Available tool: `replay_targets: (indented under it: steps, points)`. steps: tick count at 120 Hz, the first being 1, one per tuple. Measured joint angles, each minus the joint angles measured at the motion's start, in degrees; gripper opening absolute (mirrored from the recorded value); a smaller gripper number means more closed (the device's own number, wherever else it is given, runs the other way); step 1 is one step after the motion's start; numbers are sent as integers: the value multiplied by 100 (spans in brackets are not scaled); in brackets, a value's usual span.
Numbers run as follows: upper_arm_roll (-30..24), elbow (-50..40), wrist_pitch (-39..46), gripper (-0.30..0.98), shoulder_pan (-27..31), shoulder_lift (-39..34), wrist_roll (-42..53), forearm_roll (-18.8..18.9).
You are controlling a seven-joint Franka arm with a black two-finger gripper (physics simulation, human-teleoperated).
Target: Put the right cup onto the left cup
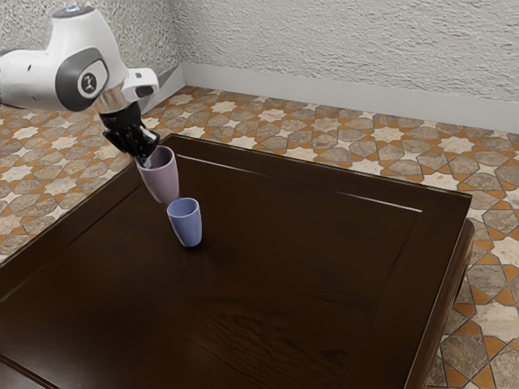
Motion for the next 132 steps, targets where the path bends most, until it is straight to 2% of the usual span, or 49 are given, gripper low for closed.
replay_targets:
  steps: [22,37,69,95,117,132]
  points:
    - [83,1088,-41,-10,168,1195,113,-198]
    - [79,1499,-52,-10,300,1782,178,-421]
    - [76,1596,-53,-10,384,2208,308,-748]
    - [69,1574,-44,-9,463,2389,398,-832]
    - [68,1581,-22,30,466,2468,479,-1032]
    - [57,1478,-87,47,468,2120,523,-1046]
